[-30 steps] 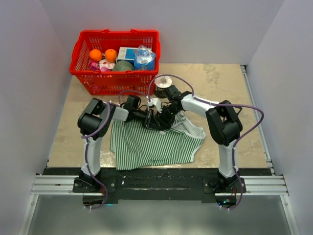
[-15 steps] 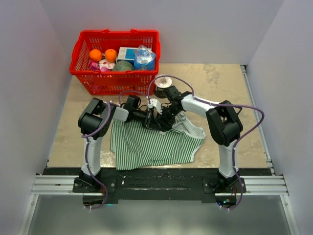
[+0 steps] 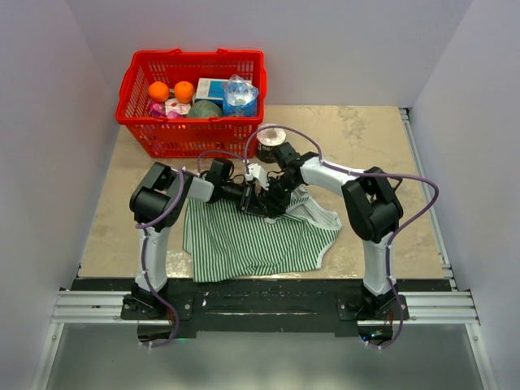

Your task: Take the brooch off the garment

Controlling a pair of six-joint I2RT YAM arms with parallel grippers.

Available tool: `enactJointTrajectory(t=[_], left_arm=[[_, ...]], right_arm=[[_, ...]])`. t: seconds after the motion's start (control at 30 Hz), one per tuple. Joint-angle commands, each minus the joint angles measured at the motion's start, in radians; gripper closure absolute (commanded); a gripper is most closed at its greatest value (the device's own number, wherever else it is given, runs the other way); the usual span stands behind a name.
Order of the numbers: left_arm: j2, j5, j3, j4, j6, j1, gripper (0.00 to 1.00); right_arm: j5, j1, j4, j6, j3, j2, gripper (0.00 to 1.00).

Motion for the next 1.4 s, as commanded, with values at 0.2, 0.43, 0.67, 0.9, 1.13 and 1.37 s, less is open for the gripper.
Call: enactJointTrajectory(t=[0.2, 0.43, 0.67, 0.9, 1.13, 1.37], left_arm=[[0.033, -0.01, 0.004, -0.005, 0.009, 0.008, 1.0], [0.035, -0.009, 0.004, -0.002, 0.008, 0.016, 1.0], [0.043, -0.003, 0.007, -0.002, 0.012, 0.017, 1.0], [0.05, 0.002, 0.012, -0.008, 0.017, 0.017, 1.0], [0.052, -0.003, 0.021, -0.017, 0.02, 0.017, 1.0], [0.052, -0.003, 0.026, -0.02, 0.017, 0.017, 1.0]], right_arm=[[0.144, 0.076, -0.011, -0.032, -0.044, 0.059, 0.5], [0.226, 0.078, -0.014, -0.084, -0.052, 0.058, 0.52], [0.18, 0.046, -0.046, -0.089, -0.026, 0.075, 0.55], [-0.027, -0.063, -0.171, -0.058, 0.094, 0.167, 0.48], [-0.057, -0.078, -0.232, -0.101, 0.134, 0.191, 0.42], [0.038, -0.022, -0.195, -0.158, 0.057, 0.144, 0.4]])
